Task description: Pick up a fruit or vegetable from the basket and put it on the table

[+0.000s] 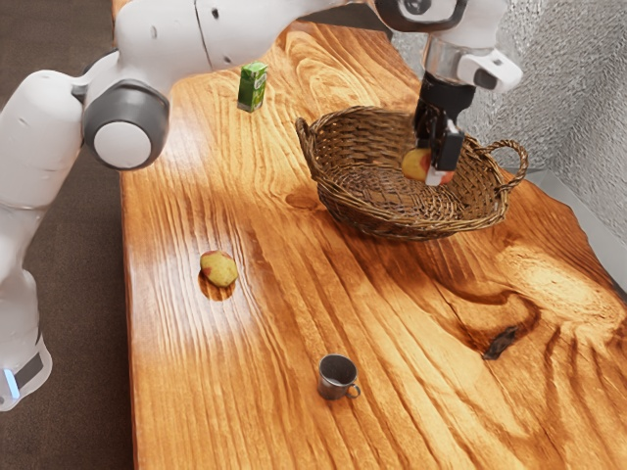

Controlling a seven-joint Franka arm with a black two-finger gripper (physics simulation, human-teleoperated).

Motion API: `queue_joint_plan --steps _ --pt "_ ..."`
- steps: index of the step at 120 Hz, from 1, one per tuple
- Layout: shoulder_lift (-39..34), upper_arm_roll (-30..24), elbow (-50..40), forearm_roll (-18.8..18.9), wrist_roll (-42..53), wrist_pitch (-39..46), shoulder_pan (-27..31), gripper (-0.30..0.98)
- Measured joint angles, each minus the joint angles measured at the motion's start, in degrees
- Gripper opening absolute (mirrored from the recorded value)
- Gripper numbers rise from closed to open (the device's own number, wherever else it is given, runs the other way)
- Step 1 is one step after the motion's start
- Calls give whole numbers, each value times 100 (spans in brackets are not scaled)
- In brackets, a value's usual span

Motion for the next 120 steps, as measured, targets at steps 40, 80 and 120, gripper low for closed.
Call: queue_joint_plan --steps 40,80,120 --pt "487 -160 1 41 -366 142 -492 52" --pt "407 -48 -80 -89 -770 192 -485 67" --pt "394 174 -92 -42 -1012 267 -445 69"
